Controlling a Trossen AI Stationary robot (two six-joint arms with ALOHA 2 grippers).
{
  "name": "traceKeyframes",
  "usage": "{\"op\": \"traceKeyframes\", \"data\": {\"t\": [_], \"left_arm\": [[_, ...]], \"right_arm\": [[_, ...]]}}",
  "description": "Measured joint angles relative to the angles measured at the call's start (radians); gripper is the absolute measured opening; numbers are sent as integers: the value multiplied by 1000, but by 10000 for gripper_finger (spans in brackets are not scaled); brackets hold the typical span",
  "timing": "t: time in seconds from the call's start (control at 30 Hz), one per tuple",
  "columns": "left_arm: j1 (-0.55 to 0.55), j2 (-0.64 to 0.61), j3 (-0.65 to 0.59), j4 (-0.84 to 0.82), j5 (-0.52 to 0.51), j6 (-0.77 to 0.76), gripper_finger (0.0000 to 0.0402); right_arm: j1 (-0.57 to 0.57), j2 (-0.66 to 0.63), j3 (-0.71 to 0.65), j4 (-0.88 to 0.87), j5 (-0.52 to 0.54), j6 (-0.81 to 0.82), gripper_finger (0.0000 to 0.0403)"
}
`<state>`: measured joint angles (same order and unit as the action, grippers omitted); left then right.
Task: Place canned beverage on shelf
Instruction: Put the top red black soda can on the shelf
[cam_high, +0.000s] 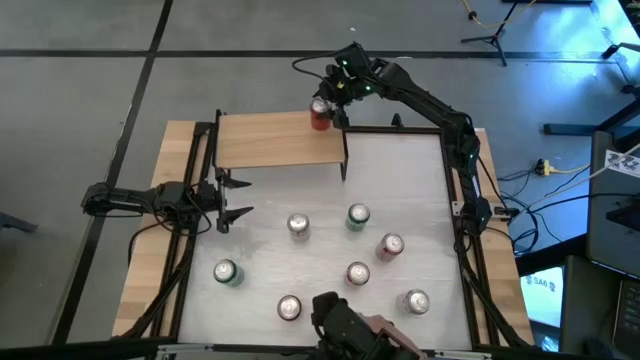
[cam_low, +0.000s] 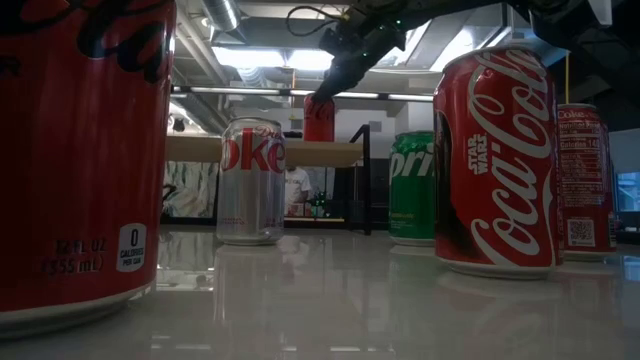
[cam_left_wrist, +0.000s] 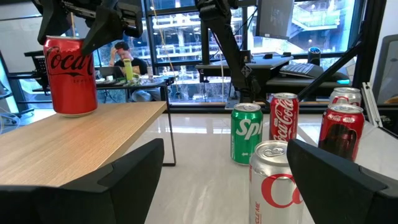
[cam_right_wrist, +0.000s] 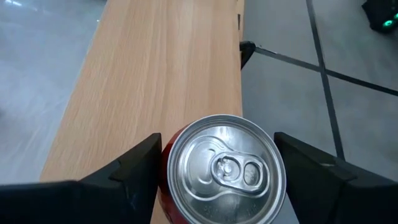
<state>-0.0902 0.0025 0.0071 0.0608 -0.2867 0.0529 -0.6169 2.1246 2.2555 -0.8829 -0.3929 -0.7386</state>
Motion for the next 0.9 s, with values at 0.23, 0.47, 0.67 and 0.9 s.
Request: {"op": "traceKeyframes", "data": {"t": [0.23, 0.47, 0.67, 0.9], "left_arm": [[0, 0, 0, 0, 0, 0, 330], [0, 0, 0, 0, 0, 0, 330], [0, 0, 0, 0, 0, 0, 330], [0, 0, 0, 0, 0, 0, 330]], "right_arm": [[1, 0, 0, 7, 16, 0, 273], [1, 1, 0, 15, 18, 0, 273], [1, 1, 0, 16, 18, 0, 273], [1, 2, 0, 17, 18, 0, 273]]}}
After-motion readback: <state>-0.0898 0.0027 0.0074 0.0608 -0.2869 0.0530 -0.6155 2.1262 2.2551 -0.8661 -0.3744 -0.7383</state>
